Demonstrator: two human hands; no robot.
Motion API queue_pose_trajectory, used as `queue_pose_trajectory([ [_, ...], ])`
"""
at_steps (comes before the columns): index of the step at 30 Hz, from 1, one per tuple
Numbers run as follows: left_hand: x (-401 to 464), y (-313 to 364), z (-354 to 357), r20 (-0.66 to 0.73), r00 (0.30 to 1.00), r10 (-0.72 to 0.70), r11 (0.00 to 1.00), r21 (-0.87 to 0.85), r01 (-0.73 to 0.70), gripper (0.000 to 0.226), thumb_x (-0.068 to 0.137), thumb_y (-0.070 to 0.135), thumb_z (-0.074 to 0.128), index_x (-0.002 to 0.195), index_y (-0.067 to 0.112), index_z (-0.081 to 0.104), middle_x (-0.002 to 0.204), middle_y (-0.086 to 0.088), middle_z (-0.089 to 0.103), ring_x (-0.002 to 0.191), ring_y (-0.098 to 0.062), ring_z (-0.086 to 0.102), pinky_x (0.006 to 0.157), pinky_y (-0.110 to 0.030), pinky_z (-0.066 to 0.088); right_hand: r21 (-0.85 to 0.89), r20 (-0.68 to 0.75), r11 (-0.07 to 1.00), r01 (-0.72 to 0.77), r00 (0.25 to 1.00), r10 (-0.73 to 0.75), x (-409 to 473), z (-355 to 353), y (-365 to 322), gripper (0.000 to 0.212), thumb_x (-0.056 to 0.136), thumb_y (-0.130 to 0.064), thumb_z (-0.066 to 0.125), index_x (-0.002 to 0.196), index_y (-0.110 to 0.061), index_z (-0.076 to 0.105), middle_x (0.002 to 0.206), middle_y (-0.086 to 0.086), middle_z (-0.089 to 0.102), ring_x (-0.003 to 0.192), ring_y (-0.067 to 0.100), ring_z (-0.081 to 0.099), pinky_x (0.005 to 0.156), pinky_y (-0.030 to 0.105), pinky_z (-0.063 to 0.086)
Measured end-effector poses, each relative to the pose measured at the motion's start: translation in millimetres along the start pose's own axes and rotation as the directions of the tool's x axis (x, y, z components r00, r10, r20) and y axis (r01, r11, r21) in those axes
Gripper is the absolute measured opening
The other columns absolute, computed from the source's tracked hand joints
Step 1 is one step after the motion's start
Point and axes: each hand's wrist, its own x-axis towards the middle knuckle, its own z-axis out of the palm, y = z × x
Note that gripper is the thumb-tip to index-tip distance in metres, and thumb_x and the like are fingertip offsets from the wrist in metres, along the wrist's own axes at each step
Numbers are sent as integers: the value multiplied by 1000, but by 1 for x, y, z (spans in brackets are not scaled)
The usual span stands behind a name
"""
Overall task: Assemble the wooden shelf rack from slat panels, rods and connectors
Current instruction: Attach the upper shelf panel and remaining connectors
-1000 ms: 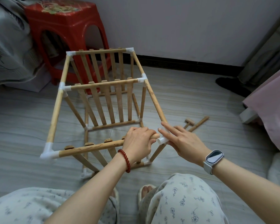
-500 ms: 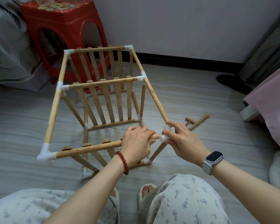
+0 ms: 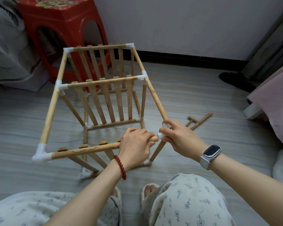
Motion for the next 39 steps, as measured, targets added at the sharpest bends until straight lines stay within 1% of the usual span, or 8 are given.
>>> queue_pose_trajectory([
  [10, 4, 0, -5, 47, 998, -41, 999, -30, 42, 23, 95, 36, 49, 113, 30, 63, 102, 13, 64, 97, -7, 55, 90, -23, 28, -66, 41, 997, -33, 999, 36, -2, 0, -7, 26, 95, -26, 51, 117, -15, 57, 130, 8, 43, 105, 25, 48, 63, 30, 35],
  [14, 26, 1, -17, 397, 906, -148, 981, -59, 186, 32, 97, 46, 40, 100, 27, 65, 77, 10, 62, 73, -10, 57, 62, -25, 41, -73, 146, 997, -28, 989, 38, 5, -8, -3, 31, 95, -36, 49, 124, -29, 56, 132, 0, 41, 104, 15, 39, 75, 27, 38],
  [18, 46, 1, -24, 627, 764, -153, 883, -261, 391, 48, 94, 58, 34, 85, 22, 64, 74, 11, 62, 78, -7, 59, 66, -22, 44, 155, 253, 979, -131, 963, 89, 6, -6, 4, 39, 99, -28, 42, 137, -32, 45, 143, -5, 36, 109, 12, 33, 93, 28, 35],
  [21, 49, 3, -19, 648, 744, -161, 860, -278, 428, 46, 92, 58, 40, 79, 22, 65, 71, 10, 63, 71, -3, 58, 61, -18, 42, 603, 122, 721, -341, 933, 339, 4, -2, 7, 45, 100, -13, 35, 144, -24, 33, 137, -3, 44, 114, 13, 45, 99, 31, 39],
  [24, 55, 4, -19, 685, 702, -192, 845, -249, 474, 46, 91, 59, 43, 81, 21, 68, 73, 9, 63, 70, -4, 57, 60, -18, 41, 727, 175, 503, -467, 835, 522, 12, 1, 9, 39, 101, -23, 36, 139, -18, 38, 130, 3, 48, 88, 9, 56, 76, 26, 45],
  [31, 64, 9, -20, 729, 632, -263, 833, -159, 530, 36, 92, 55, 47, 82, 25, 64, 72, 16, 61, 68, 0, 55, 53, -15, 34, 819, 526, -20, -573, 738, 422, 25, 3, 11, 27, 96, -30, 50, 97, -7, 64, 85, 7, 62, 79, 18, 59, 77, 31, 46],
  [35, 62, 12, -16, 709, 647, -280, 830, -160, 534, 35, 94, 50, 48, 83, 20, 63, 72, 13, 59, 66, -2, 53, 52, -16, 33, 800, 542, 2, -600, 723, 428, 31, -1, 9, 21, 97, -24, 50, 94, -7, 62, 84, 4, 63, 80, 17, 60, 80, 32, 48],
  [39, 58, 17, -13, 664, 677, -319, 841, -131, 524, 36, 96, 46, 45, 93, 15, 62, 74, 7, 58, 67, -5, 53, 55, -20, 38, 835, 536, -174, -522, 702, 469, 36, -4, 3, 13, 98, -9, 46, 101, -2, 56, 89, 10, 67, 79, 20, 64, 77, 34, 53],
])
